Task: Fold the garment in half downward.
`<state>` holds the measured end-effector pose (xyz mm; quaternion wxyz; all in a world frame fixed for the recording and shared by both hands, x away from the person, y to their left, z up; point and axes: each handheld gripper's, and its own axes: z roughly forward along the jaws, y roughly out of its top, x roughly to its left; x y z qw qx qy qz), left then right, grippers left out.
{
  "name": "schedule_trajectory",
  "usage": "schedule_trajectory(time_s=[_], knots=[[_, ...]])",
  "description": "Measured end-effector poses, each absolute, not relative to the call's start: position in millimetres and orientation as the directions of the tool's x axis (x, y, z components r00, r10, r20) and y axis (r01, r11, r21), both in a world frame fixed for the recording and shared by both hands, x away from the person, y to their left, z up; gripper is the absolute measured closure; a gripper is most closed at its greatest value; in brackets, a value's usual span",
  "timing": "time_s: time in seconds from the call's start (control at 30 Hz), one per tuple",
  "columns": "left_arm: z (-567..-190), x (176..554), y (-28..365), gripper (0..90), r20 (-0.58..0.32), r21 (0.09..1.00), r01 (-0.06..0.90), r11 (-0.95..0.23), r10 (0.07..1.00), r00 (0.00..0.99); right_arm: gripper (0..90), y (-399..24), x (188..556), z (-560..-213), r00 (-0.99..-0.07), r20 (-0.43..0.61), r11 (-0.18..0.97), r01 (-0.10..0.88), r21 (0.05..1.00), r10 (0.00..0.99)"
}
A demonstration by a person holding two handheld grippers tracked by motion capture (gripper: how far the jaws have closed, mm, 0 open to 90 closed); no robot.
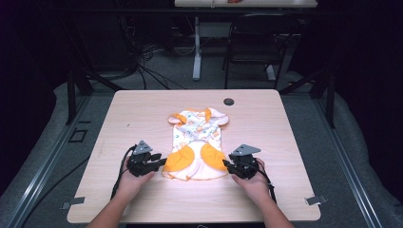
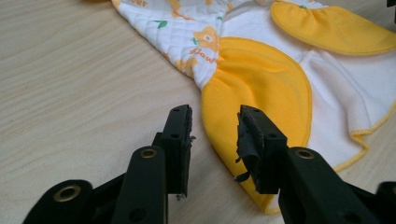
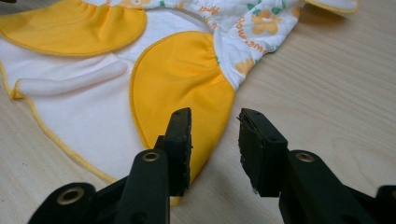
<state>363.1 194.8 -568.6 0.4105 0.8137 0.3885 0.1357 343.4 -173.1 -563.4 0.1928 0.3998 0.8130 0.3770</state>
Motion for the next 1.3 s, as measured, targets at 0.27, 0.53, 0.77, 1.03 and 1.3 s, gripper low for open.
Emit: schedule_trajectory(time_s=[0.27, 0.53, 0.77, 1.03, 1.3], knots=[[-566.8, 367.4, 179.2, 84.7, -0.092, 0.781, 0.501, -0.374, 0.724, 0.684, 80.2, -157.9, 349.4, -563.6, -0.629, 0.001, 0.394, 0.488, 0.779, 0.777], [-575.0, 369.9, 158.4, 89.8, -0.021, 0.733, 0.480, -0.483, 0.688, 0.725, 87.9, -144.7, 353.8, -571.5, -0.661, -0.028, 0.457, 0.487, 0.744, 0.750], [-578.5, 369.4, 158.3, 89.8, -0.027, 0.722, 0.488, -0.490, 0.685, 0.728, 89.3, -143.0, 353.4, -577.6, -0.681, -0.031, 0.491, 0.495, 0.716, 0.731], [-576.5, 359.6, 156.7, 89.8, -0.057, 0.697, 0.499, -0.515, 0.654, 0.754, 89.7, -140.4, 340.8, -575.3, -0.706, -0.034, 0.527, 0.496, 0.690, 0.708], [-571.7, 343.8, 151.5, 89.8, -0.007, 0.657, 0.467, -0.592, 0.614, 0.789, 89.7, -135.0, 324.9, -571.5, -0.757, -0.062, 0.600, 0.462, 0.653, 0.651]])
